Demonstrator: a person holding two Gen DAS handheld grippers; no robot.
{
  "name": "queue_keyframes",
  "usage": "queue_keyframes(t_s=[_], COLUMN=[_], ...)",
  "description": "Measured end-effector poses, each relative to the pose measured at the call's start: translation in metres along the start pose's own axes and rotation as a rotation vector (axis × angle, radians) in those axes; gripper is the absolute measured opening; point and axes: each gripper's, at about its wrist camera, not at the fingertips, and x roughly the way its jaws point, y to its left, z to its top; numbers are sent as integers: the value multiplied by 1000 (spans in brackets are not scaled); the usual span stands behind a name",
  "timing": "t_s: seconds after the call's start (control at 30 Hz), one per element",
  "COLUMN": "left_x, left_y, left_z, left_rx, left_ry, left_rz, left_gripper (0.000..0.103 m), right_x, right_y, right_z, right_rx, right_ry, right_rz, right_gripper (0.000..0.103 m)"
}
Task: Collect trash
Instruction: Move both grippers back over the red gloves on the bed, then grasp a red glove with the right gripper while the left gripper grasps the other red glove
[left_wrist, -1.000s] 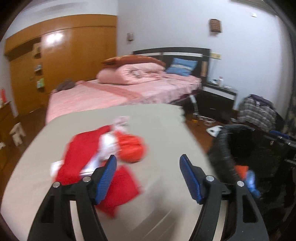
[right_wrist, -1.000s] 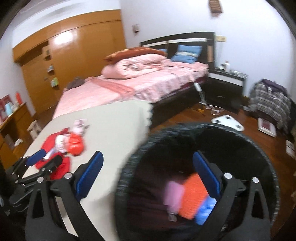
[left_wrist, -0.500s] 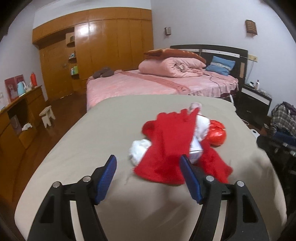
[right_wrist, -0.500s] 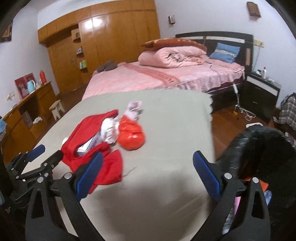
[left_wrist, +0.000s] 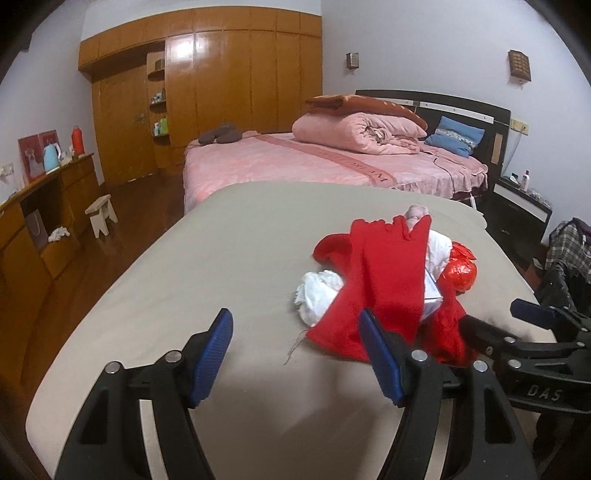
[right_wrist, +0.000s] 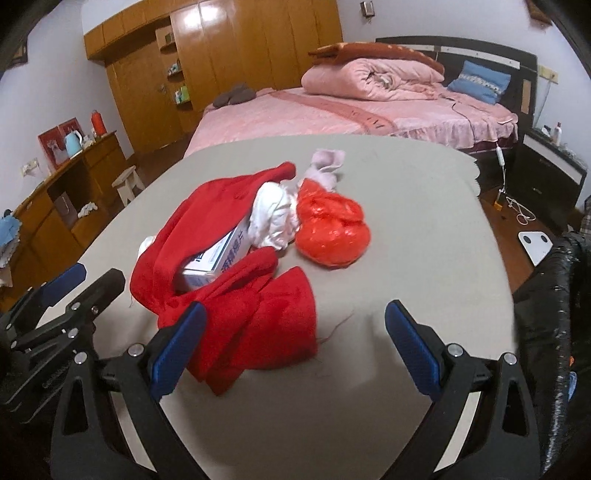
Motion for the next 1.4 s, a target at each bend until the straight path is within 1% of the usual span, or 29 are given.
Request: queue_keyframes(t_s=[0.13,0.27,0.3,0.33,0.4,0.47,0.53,0.57,0.63,0.73,0.83,1.0,1.17,1.27,1.33,1.4], left_x=[2,4,4,5,6,7,7,8,9,9,8,6,5,9,12,17], left_y=[6,7,7,8,8,8,9,9,7,4,1,-8,-20,-30,-36,-42], left_z=[-1,-1,-2,-2,-2,-2,-1,-1,-2,-2,-3,-2,1,6,9,12], left_rx=[-24,-30,-30,-31,-33,-33,-32,-30,-24,-14,-4,36,51,52,53,56], left_ry=[8,16,17,18,22,26,28,30,33,32,29,19,-2,-9,-12,-6], left_rz=[-4,-8,-8,-9,-9,-9,-9,-9,-8,-6,-3,-6,-41,-61,-69,-81], left_gripper=[69,69,69,69,69,69,69,69,69,69,69,69,69,69,67,63], right_x=[5,14,15,16,19,17,16,14,14,11,6,-6,-11,-9,-8,-6], right_y=[9,14,15,16,20,23,26,27,27,26,18,-3,-24,-33,-36,-36], right_z=[-1,-2,-3,-3,-4,-5,-7,-8,-7,-8,-9,-7,-7,-9,-10,-10], right_rx=[-23,-44,-47,-51,-62,-75,-83,-86,-89,-81,-55,-39,0,15,27,26], right_ry=[22,69,77,85,109,111,114,115,115,113,107,67,45,47,49,52], right_rz=[8,23,29,39,70,83,119,132,150,168,176,119,65,51,48,49], right_gripper=[95,94,92,82,69,61,43,40,24,15,14,14,14,14,14,14])
